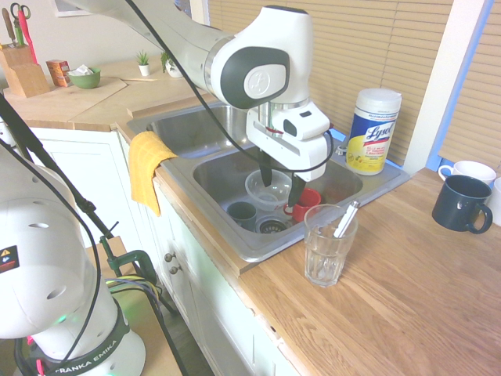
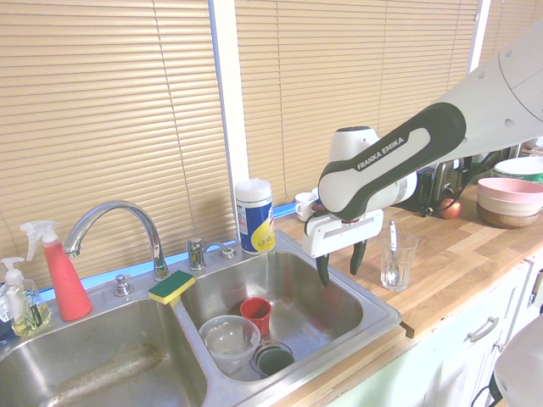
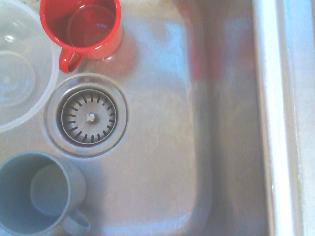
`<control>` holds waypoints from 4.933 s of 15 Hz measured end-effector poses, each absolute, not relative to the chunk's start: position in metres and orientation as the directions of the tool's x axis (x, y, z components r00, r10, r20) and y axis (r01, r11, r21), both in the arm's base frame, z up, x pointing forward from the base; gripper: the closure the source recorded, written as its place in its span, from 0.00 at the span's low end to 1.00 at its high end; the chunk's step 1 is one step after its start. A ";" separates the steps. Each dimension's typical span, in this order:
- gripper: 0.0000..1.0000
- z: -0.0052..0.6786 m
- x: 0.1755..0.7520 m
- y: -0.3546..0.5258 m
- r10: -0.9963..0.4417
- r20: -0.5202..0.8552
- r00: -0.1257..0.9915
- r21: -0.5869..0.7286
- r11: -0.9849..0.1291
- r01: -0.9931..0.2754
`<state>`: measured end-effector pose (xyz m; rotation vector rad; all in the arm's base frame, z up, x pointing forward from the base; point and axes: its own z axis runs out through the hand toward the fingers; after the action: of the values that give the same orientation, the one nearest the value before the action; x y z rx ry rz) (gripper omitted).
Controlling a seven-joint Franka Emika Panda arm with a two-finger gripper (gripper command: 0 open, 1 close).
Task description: Put the spoon into the sink
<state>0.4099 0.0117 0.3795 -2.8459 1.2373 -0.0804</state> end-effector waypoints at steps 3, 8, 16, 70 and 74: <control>0.00 0.378 0.417 0.014 -0.730 0.049 0.681 -0.054 -0.683 -0.728; 0.00 0.406 0.432 0.006 -0.745 0.186 0.640 -0.167 -0.666 -0.727; 0.00 0.464 0.382 -0.065 -0.755 0.276 0.595 -0.344 -0.655 -0.672; 1.00 0.484 0.334 -0.169 -0.756 0.367 0.542 -0.419 -0.654 -0.629; 1.00 0.542 0.305 -0.178 -0.748 0.429 0.506 -0.448 -0.663 -0.600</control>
<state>0.3049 -0.1782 0.5422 -2.5085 1.1459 -0.8914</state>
